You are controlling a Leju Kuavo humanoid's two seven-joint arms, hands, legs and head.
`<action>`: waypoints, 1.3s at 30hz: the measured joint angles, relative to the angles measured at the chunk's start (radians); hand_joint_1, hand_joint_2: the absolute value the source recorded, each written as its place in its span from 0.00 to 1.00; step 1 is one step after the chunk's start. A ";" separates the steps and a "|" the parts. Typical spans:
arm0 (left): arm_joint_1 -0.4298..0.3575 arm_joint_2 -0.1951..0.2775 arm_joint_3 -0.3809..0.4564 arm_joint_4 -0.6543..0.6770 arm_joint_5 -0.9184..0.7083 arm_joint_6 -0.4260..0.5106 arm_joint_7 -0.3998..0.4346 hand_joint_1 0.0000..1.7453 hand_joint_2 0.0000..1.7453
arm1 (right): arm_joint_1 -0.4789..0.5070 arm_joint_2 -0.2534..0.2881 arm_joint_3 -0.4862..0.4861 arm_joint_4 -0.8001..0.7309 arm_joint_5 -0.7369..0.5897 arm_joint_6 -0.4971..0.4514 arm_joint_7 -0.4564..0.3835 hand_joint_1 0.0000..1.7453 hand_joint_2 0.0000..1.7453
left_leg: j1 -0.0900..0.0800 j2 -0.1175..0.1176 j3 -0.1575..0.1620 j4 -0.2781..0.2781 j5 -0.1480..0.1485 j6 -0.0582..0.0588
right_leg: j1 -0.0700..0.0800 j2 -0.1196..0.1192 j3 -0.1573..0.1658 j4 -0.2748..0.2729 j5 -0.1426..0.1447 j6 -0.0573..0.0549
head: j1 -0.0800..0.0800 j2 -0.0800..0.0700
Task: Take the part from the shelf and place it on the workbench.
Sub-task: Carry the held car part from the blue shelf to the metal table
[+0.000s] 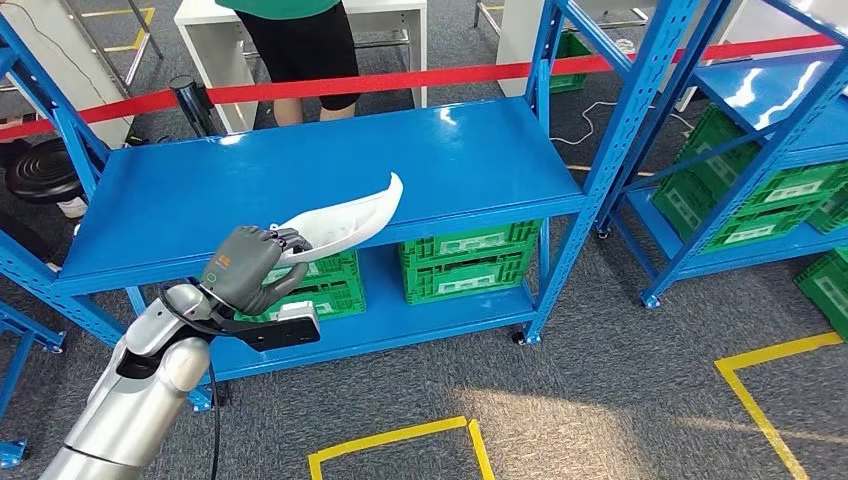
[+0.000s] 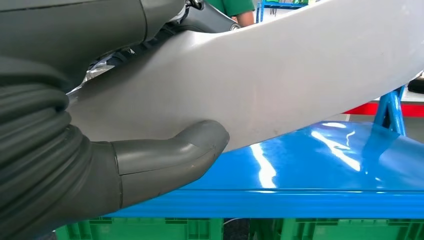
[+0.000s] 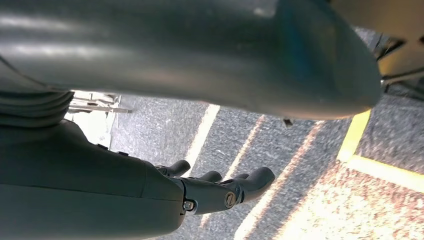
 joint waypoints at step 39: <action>-0.044 -0.020 0.001 0.064 -0.001 0.009 -0.002 1.00 1.00 | -0.001 -0.001 -0.005 0.000 -0.009 -0.004 0.011 0.00 0.00 | 0.015 -0.001 0.022 0.142 -0.098 -0.030 | -0.014 -0.003 -0.079 0.003 0.062 0.003 | -0.005 0.000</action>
